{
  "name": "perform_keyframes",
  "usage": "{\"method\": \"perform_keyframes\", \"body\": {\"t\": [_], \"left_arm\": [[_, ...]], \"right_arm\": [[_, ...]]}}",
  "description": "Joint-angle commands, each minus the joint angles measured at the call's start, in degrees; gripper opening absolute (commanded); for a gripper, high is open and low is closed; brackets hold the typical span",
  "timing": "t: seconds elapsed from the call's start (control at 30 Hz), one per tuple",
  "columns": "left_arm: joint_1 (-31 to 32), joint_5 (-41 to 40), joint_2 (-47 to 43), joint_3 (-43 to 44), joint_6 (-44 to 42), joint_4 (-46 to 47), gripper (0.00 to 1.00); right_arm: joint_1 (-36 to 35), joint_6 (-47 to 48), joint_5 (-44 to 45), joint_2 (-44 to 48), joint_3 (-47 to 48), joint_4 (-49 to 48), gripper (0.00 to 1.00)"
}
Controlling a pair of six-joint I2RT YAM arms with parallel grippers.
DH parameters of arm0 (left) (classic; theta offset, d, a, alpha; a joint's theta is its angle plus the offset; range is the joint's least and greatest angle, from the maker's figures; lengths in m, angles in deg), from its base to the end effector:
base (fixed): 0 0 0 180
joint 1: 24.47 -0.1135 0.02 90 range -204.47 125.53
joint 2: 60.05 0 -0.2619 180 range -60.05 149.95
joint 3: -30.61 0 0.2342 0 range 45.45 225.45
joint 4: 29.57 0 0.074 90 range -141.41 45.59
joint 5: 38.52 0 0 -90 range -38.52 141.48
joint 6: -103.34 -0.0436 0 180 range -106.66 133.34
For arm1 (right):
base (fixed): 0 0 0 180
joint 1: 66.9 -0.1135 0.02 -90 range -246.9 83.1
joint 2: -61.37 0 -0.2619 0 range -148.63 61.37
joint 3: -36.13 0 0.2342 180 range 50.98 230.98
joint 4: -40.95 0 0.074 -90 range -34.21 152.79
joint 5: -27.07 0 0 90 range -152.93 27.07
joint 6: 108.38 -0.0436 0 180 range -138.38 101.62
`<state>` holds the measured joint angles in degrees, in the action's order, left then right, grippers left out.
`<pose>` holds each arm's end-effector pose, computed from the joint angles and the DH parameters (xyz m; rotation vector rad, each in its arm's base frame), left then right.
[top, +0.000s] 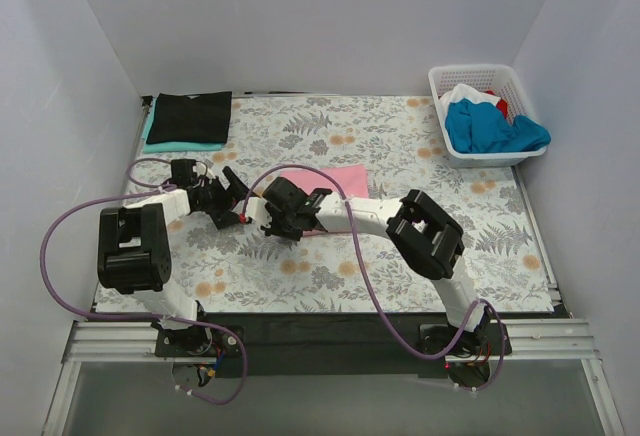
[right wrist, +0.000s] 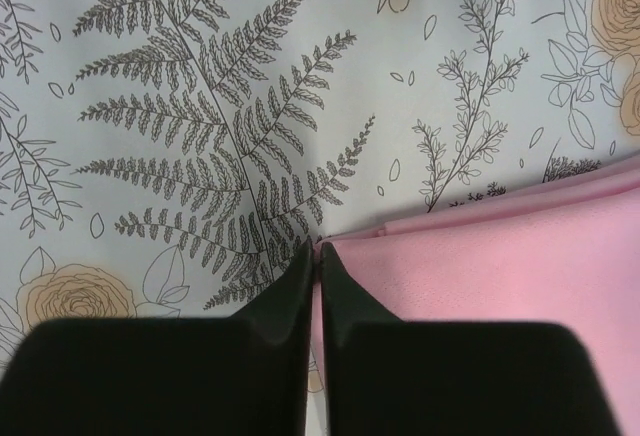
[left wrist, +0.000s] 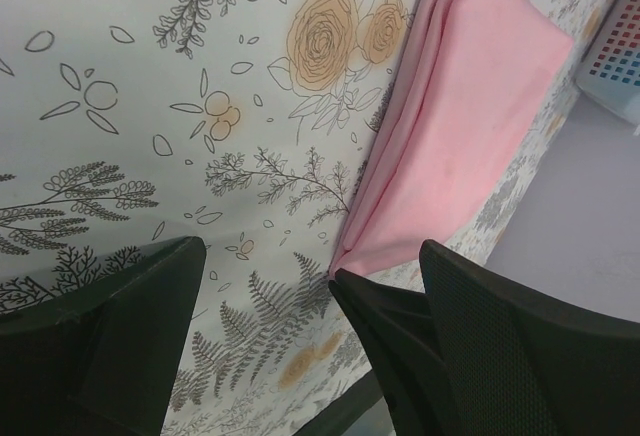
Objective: Fold and stack the t-shirts
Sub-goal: Neatly place the folded tshirt to the corner
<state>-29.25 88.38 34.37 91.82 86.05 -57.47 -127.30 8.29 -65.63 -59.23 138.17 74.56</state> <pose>0.2899 -0.0020 0.1510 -1.5875 2.3684 -1.1949 0.2192 0.3901 0.1715 -1.7407 1.8027 0.3056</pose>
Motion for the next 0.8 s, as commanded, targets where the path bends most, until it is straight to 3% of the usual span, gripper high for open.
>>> {"method": "perform_keyframes", "body": {"t": [0.0,0.37,0.77], "left_arm": [[1.08,1.32,-0.63,-1.63,1.11,2.59,0.88],[6.44,9.33,4.81,-7.26,19.64,25.87,0.88],[13.03,3.00,9.82,-6.03,29.50,32.30,0.90]], "right_arm": [[0.37,0.39,0.94,-0.79,-1.68,-0.57,0.01],[2.31,-0.49,-3.01,6.60,0.69,-0.57,0.01],[2.31,-1.01,-4.51,8.01,2.71,-0.57,0.01]]}}
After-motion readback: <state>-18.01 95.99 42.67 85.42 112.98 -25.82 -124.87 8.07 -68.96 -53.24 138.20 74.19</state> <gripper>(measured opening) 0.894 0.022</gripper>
